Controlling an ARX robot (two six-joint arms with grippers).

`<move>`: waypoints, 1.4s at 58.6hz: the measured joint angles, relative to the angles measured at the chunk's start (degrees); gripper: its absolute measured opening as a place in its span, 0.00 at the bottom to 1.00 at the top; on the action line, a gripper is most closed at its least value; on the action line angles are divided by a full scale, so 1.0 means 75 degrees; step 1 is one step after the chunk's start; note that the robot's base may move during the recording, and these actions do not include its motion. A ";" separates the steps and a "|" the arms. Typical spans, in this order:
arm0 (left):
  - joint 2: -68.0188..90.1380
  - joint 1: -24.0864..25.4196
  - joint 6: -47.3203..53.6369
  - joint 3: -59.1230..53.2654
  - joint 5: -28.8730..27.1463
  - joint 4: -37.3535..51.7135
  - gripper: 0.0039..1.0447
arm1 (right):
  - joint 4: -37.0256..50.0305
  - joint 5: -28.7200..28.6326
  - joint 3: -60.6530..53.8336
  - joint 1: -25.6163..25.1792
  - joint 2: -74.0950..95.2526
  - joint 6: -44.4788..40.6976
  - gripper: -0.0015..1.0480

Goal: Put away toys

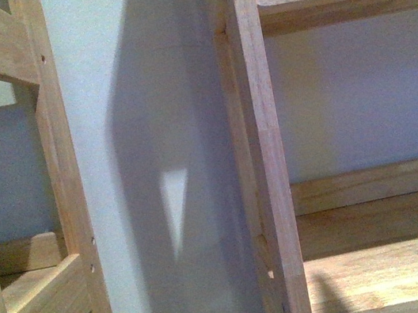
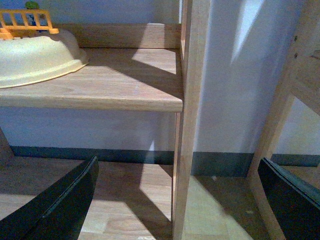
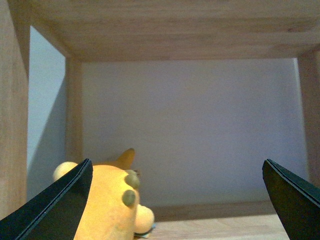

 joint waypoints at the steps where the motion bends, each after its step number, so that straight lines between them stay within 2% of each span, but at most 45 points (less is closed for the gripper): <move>1: 0.0003 0.0000 0.0000 0.0000 0.0000 0.0000 0.94 | -0.0020 -0.0006 -0.0055 -0.0044 -0.0085 0.0000 0.98; 7: 0.0003 0.0000 0.0000 0.0000 0.0003 0.0000 0.94 | -0.0370 -0.0271 -0.0495 -0.0676 -0.0790 0.0216 0.98; 22: 0.0000 0.0000 0.0000 0.0000 0.0003 0.0000 0.94 | -0.0627 -0.1909 -0.1393 -0.3666 -0.1603 0.1821 0.98; 23: 0.0000 0.0000 0.0000 0.0000 0.0003 0.0000 0.94 | -0.0627 -0.2014 -0.1472 -0.3666 -0.1615 0.1935 0.98; 24: 0.0003 0.0000 0.0000 0.0000 0.0003 0.0000 0.94 | -0.0627 -0.2159 -0.1615 -0.4092 -0.1641 0.2130 0.98; 34: 0.0003 0.0000 0.0000 0.0000 0.0003 0.0000 0.94 | -0.0530 -0.3276 -0.2789 -0.5403 -0.1938 0.3185 0.98; 41: 0.0000 0.0000 0.0000 0.0000 0.0003 0.0000 0.94 | -0.0493 -0.3963 -0.3826 -0.5458 -0.2515 0.3465 0.98; 49: 0.0003 0.0000 0.0000 0.0000 0.0000 0.0000 0.94 | -0.0519 -0.4182 -0.4838 -0.5056 -0.3217 0.3474 0.98; 56: 0.0000 0.0000 0.0000 0.0000 0.0003 0.0000 0.94 | -0.0845 -0.4132 -0.5750 -0.4470 -0.3824 0.3363 0.98; 64: 0.0003 0.0000 0.0000 0.0000 0.0003 0.0000 0.94 | -0.0970 -0.3631 -0.6685 -0.3593 -0.3987 0.3040 0.98; 82: 0.0000 0.0000 0.0000 0.0000 0.0000 0.0000 0.94 | -0.0994 -0.3573 -0.6849 -0.3471 -0.3995 0.2897 0.98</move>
